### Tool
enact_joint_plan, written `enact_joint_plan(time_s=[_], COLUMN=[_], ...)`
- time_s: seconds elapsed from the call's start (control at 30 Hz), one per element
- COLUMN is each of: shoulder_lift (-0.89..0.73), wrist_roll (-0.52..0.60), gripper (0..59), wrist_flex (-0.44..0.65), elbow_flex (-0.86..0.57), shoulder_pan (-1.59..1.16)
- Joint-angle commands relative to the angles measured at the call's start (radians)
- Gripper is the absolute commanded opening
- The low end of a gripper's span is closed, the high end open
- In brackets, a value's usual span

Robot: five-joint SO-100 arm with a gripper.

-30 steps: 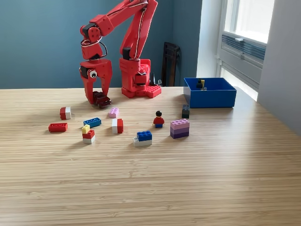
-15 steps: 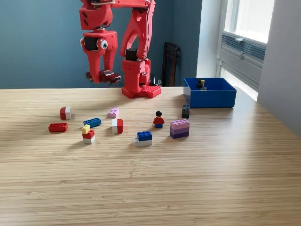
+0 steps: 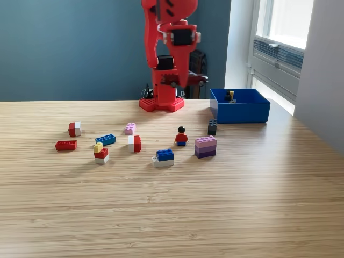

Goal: Grasp a lego block and put it in the bin.

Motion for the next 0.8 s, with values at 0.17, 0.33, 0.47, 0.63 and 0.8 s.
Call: enact_joint_plan(time_s=[0.17,0.33,0.47,0.63,0.8], shoulder_lift=[0.005,-0.009,-0.132,-0.347,-0.526], wrist_roll=[0.063,0.063,0.069,0.072,0.069], gripper=[0.1,0.1,0.1,0.1,0.1], wrist_flex=[-0.055,-0.094,-0.092,-0.092,-0.089], elbow_flex=[-0.075,-0.037,-0.069,-0.160,-0.281], shoulder_pan=[-0.595,-0.742,-0.769,-0.767,-0.770])
